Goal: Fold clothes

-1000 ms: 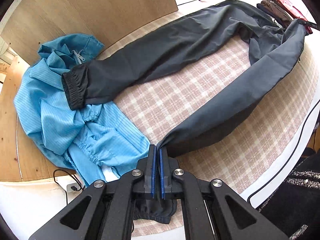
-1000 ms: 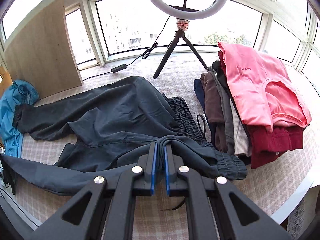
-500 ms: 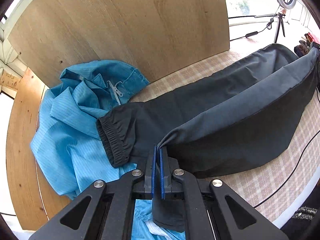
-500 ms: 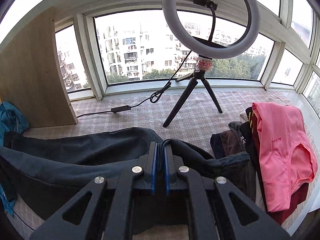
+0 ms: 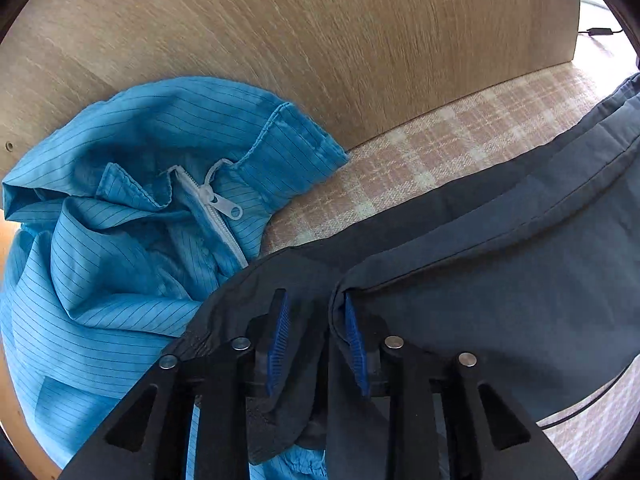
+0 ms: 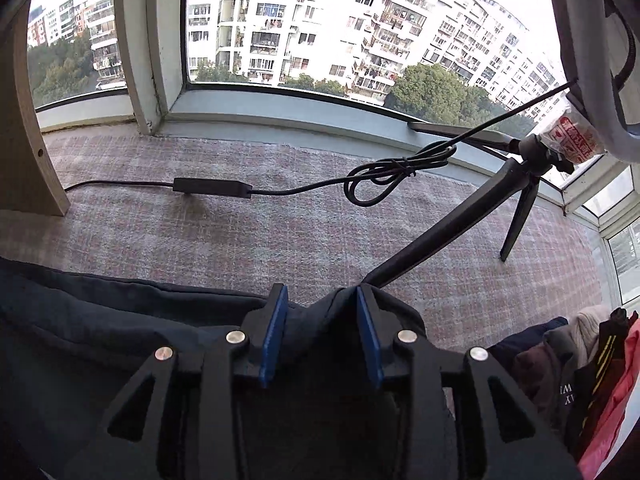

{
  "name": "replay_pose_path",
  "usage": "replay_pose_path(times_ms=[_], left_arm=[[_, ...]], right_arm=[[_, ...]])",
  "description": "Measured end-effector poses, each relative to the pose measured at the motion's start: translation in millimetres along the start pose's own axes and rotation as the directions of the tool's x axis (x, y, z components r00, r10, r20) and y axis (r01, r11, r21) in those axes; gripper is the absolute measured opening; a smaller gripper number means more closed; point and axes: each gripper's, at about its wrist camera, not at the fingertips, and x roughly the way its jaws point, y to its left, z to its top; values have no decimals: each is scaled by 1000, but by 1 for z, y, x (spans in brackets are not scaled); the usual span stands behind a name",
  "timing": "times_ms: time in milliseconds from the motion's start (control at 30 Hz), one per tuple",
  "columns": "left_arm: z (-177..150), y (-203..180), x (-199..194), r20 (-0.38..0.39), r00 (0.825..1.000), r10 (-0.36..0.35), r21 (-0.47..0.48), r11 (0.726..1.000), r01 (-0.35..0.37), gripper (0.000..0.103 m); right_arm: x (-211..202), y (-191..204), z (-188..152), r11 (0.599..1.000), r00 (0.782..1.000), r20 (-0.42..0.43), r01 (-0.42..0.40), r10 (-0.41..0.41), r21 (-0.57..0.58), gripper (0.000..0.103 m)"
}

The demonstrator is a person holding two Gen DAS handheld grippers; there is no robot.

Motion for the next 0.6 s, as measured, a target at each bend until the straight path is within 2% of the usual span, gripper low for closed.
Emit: replay_pose_path(times_ms=[100, 133, 200, 267, 367, 433, 533, 600], left_arm=[[-3, 4, -10, 18, 1000, 14, 4, 1000, -14, 36], [-4, 5, -13, 19, 1000, 20, 9, 1000, -20, 41], [-8, 6, -17, 19, 999, 33, 16, 999, -33, 43], [-14, 6, -22, 18, 999, 34, 21, 999, -35, 43], [-24, 3, -36, 43, 999, 23, 26, 999, -24, 43], [-26, -3, -41, 60, 998, 27, 48, 998, -30, 44], [-13, -11, -32, 39, 999, 32, 55, 998, -34, 44], [-1, -16, -28, 37, 998, 57, 59, 997, -59, 43]], right_arm=[[-1, -5, 0, 999, 1000, -10, 29, -29, -29, 54], [-3, -8, -1, 999, 1000, -12, 27, -27, -33, 54], [-8, -15, -3, 999, 1000, -16, 21, -22, -42, 54], [-18, -18, -7, 998, 1000, -26, -15, 14, -57, 54], [-42, -22, -17, 996, 1000, 8, -10, 11, -89, 55], [-57, -24, -23, 994, 1000, 29, -6, 9, -109, 60], [-45, -23, -12, 992, 999, 31, 26, -22, -121, 62], [-52, -21, -13, 993, 999, 47, -11, 16, -117, 62]])
